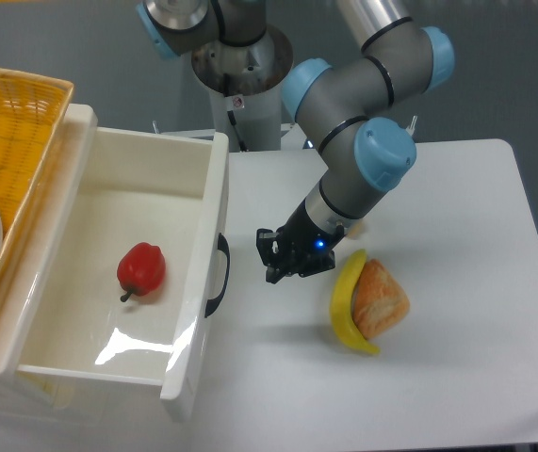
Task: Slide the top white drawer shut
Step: 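Lower the gripper against the drawer's front panel beside the black handle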
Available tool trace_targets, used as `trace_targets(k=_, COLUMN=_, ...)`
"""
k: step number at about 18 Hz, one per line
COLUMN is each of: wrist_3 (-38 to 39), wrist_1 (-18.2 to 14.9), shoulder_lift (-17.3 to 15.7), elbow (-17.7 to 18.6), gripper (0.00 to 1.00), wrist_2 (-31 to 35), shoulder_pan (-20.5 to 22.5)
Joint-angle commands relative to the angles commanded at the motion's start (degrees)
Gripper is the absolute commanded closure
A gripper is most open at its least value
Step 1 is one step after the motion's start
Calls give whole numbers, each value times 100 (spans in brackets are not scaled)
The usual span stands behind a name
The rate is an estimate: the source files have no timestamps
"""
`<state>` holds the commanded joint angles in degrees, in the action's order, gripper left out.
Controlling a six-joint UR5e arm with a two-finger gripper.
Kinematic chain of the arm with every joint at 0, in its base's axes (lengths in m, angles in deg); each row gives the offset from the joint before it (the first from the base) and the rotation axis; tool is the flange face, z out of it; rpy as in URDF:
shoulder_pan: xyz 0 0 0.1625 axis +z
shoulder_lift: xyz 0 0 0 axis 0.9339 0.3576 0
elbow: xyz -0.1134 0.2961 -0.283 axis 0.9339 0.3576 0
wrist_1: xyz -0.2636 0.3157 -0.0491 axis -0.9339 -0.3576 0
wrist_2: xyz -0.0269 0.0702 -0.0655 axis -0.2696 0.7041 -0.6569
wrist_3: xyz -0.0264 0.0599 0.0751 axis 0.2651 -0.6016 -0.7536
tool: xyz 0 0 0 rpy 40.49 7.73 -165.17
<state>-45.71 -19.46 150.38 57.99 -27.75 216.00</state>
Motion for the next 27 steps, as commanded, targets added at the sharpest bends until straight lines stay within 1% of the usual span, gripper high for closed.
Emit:
trace_targets(k=5, wrist_3=0, wrist_1=-97, shoulder_lift=-79, elbow=0, gripper=90, wrist_2=-255, shoulder_pan=-53)
trace_targets(k=7, wrist_3=-9, wrist_1=-193, shoulder_lift=-79, elbow=0, gripper=90, wrist_2=-255, shoulder_pan=-88)
trace_targets(k=12, wrist_3=-9, wrist_1=-273, shoulder_lift=-79, elbow=-9, gripper=90, wrist_2=-264, shoulder_pan=-219)
trace_targets(k=17, wrist_3=0, wrist_1=-387, shoulder_lift=-158, elbow=-9, gripper=90, wrist_2=-369, shoulder_pan=-272)
trace_targets(k=23, wrist_3=0, wrist_1=-396, shoulder_lift=-159, elbow=0, gripper=90, wrist_2=-378, shoulder_pan=-395)
trace_targets(k=27, wrist_3=0, wrist_1=-466, shoulder_lift=-202, elbow=0, gripper=90, wrist_2=-387, shoulder_pan=-404)
